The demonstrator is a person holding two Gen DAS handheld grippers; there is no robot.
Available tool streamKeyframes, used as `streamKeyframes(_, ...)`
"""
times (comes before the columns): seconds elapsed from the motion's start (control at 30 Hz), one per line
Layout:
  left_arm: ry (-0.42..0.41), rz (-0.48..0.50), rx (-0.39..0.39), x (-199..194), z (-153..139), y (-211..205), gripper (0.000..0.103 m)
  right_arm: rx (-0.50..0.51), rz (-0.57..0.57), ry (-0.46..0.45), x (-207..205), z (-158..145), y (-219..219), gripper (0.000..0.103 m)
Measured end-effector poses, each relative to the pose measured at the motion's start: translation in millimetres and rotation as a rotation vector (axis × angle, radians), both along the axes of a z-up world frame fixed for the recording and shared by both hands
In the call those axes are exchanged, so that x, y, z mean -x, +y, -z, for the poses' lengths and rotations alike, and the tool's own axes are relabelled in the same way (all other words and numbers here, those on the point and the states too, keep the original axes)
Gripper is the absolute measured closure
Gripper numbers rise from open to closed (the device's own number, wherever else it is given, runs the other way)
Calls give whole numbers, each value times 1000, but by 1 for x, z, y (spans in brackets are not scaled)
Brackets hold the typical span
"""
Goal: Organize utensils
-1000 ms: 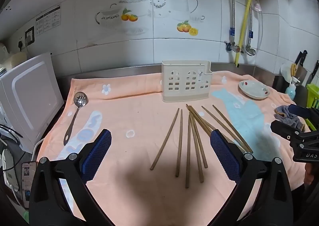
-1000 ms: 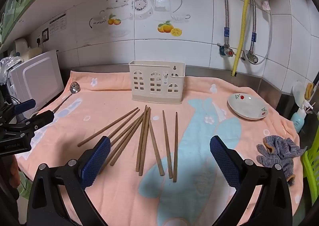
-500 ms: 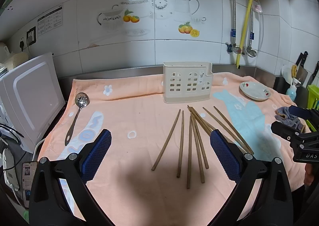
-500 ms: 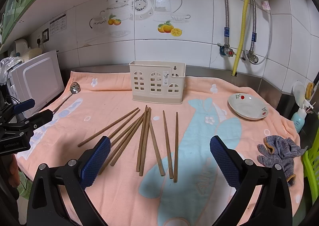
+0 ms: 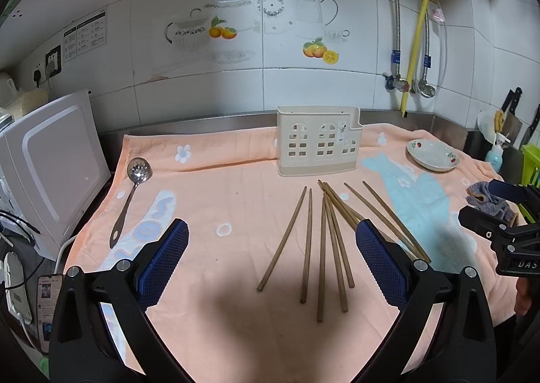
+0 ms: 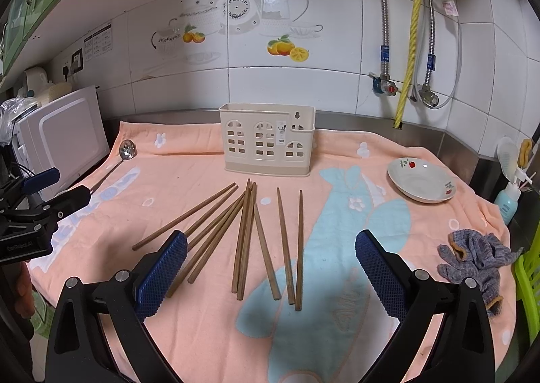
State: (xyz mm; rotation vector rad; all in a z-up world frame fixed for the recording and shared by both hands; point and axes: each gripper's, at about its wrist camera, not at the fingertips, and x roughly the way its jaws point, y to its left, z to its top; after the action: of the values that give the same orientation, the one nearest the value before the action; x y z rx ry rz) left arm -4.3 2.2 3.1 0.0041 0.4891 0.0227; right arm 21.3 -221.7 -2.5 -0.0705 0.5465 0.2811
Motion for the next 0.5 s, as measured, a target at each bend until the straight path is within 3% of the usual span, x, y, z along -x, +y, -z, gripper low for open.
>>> streamKeyframes(0.5, 1, -2, 3, -3, 0, 1, 5, -3, -2, 0, -2, 1, 2, 6)
